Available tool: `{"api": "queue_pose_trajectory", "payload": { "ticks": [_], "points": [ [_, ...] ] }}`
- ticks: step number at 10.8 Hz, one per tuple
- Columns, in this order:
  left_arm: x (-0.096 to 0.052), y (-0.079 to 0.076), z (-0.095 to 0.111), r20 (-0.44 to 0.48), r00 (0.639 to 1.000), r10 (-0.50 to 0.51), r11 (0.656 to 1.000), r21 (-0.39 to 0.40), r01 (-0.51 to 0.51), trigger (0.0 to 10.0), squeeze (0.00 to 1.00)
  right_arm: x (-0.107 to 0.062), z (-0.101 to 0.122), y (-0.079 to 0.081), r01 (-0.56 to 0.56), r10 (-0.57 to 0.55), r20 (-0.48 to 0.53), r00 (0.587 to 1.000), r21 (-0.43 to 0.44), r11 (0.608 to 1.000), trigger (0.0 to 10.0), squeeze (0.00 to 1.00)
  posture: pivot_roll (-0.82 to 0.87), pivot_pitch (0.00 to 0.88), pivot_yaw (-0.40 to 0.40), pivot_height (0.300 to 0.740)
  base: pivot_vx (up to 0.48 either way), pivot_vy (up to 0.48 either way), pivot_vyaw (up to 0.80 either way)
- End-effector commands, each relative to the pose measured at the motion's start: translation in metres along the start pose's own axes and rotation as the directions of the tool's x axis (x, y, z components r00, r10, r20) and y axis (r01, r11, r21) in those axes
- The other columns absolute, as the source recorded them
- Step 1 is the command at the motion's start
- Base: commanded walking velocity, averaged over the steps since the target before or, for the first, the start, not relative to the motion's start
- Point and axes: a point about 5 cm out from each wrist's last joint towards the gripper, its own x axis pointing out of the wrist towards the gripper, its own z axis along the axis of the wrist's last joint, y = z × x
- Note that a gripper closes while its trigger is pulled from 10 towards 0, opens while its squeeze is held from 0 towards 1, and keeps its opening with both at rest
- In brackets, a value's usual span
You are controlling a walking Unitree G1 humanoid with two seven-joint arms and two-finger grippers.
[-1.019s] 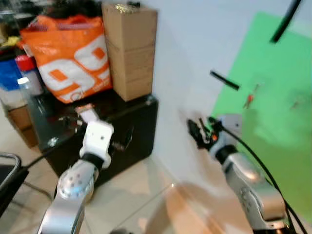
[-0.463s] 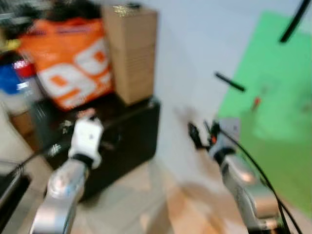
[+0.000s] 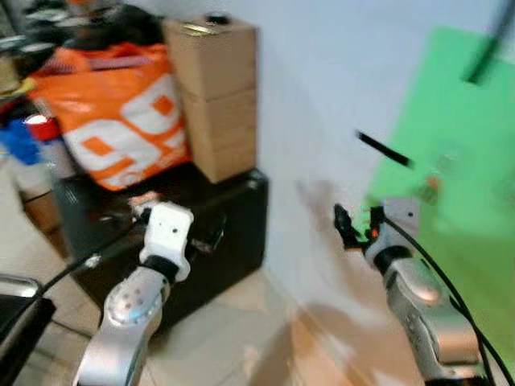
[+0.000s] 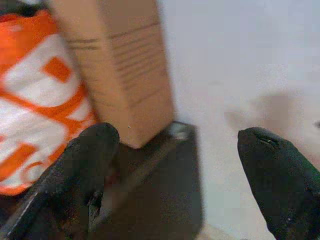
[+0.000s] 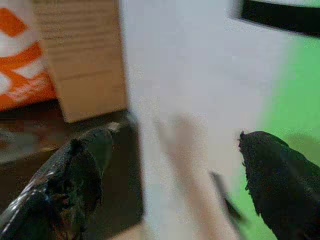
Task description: Hang keys on a hook
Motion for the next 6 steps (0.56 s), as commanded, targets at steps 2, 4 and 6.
{"api": "queue_pose_trajectory", "payload": {
  "ticks": [2, 4, 6],
  "points": [
    [-0.0031, 0.0078, -0.0006, -0.010, 0.999, 0.031, 0.999, 0.017, -0.031, 10.0, 0.00, 0.0038, -0.0003, 0.0081, -0.059, 0.059, -0.017, 0.998, 0.001, 0.998, 10.0, 1.00, 0.01, 0.000, -0.042, 0.740, 0.358, 0.000, 0.80],
    [-0.0060, 0.0085, -0.0016, -0.014, 0.999, 0.038, 0.999, 0.020, -0.037, 10.0, 0.00, 0.0046, -0.0047, 0.0090, -0.066, 0.065, -0.037, 0.997, -0.010, 0.998, 10.0, 1.00, 0.02, 0.000, -0.036, 0.740, 0.362, 0.000, 0.40],
    [-0.0064, 0.0086, -0.0019, -0.014, 0.999, 0.036, 0.999, 0.021, -0.036, 10.0, 0.00, 0.0050, -0.0070, 0.0085, -0.056, 0.056, -0.047, 0.997, -0.008, 0.998, 10.0, 1.00, 0.01, 0.000, -0.026, 0.740, 0.364, 0.000, 0.00]
  ]
}}
